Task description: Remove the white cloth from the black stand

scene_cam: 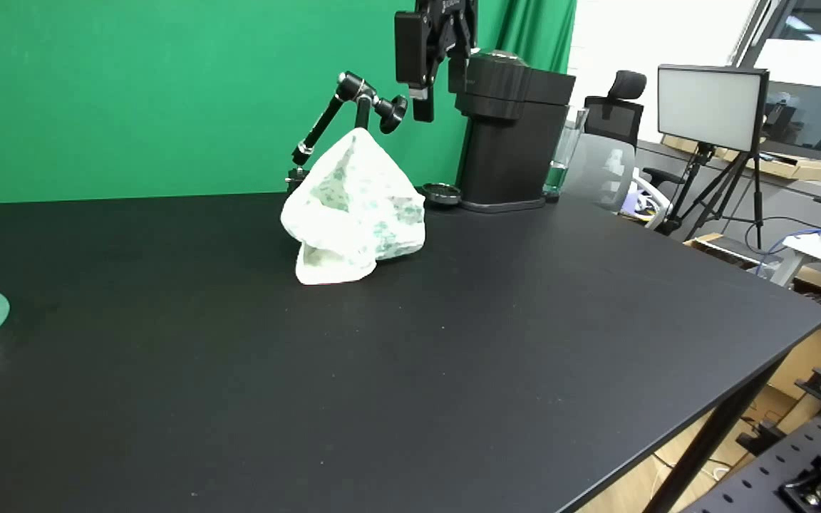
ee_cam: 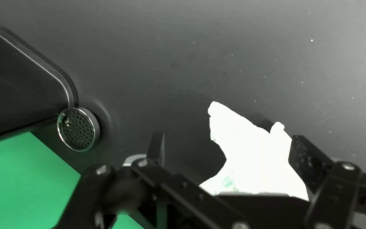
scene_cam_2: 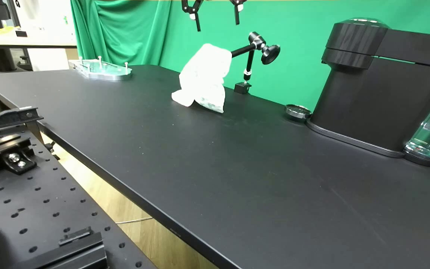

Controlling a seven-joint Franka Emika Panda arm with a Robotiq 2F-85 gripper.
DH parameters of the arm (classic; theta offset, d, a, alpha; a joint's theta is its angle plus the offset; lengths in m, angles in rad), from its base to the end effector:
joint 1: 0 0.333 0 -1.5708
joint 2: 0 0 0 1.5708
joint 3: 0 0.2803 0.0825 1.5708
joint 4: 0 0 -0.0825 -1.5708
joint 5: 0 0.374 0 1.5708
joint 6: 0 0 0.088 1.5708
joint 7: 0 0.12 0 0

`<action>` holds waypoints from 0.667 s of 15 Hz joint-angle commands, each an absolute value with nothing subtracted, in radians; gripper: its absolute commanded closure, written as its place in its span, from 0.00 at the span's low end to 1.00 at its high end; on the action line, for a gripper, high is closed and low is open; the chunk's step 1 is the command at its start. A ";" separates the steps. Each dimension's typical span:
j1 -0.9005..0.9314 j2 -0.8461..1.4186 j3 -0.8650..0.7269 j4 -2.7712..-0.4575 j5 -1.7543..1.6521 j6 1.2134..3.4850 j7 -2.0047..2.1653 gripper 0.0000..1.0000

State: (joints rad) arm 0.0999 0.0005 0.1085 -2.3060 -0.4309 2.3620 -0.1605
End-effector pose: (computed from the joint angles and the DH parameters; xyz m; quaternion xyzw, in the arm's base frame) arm 0.5020 0.0969 0.3100 0.9328 0.3244 0.0308 0.1537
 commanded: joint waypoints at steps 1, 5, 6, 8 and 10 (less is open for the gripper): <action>0.105 0.060 0.110 -2.296 -0.451 2.436 -0.228 0.00; 0.110 0.129 0.103 -2.275 -0.503 2.491 -0.213 0.00; 0.111 0.141 0.100 -2.271 -0.510 2.503 -0.207 0.00; 0.114 0.169 0.097 -2.259 -0.517 2.522 -0.193 0.00; 0.118 0.190 0.094 -2.248 -0.509 2.539 -0.177 0.00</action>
